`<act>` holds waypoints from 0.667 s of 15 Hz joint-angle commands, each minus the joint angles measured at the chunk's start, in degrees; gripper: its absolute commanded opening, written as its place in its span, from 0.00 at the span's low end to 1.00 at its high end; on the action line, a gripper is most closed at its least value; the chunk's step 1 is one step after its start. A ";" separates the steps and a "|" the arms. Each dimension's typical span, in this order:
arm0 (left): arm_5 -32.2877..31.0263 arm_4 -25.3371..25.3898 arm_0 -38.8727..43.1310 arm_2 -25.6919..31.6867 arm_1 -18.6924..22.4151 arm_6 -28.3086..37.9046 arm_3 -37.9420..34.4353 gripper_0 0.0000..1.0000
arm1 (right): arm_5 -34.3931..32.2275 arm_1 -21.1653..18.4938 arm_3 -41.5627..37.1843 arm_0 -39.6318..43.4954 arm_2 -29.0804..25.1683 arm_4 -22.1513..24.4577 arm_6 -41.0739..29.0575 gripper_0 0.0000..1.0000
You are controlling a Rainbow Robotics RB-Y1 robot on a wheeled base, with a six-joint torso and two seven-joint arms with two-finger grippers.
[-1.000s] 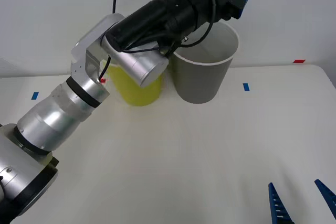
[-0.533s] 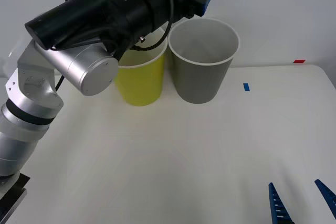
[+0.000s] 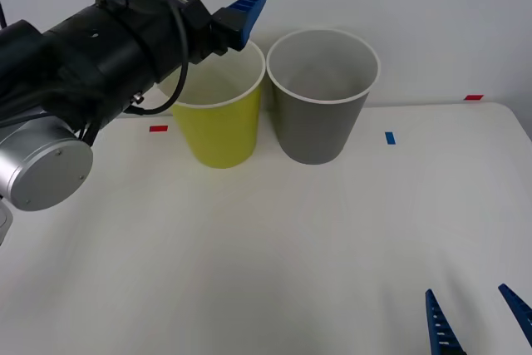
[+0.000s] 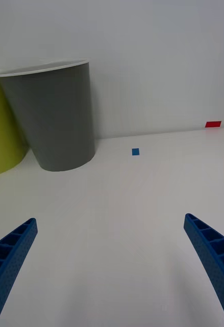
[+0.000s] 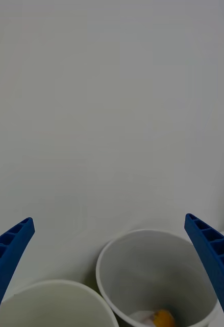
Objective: Put cans in the gray bin and PET bottles in the light green bin.
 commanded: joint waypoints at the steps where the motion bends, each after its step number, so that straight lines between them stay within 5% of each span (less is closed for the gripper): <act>1: 0.01 0.02 9.30 5.89 1.12 -0.31 -7.13 1.00 | 0.00 0.00 0.00 0.00 0.00 0.00 0.00 1.00; 10: -11.06 -1.21 35.22 15.82 -0.37 -0.92 -15.66 1.00 | 0.00 0.00 0.00 0.00 0.00 0.00 0.00 1.00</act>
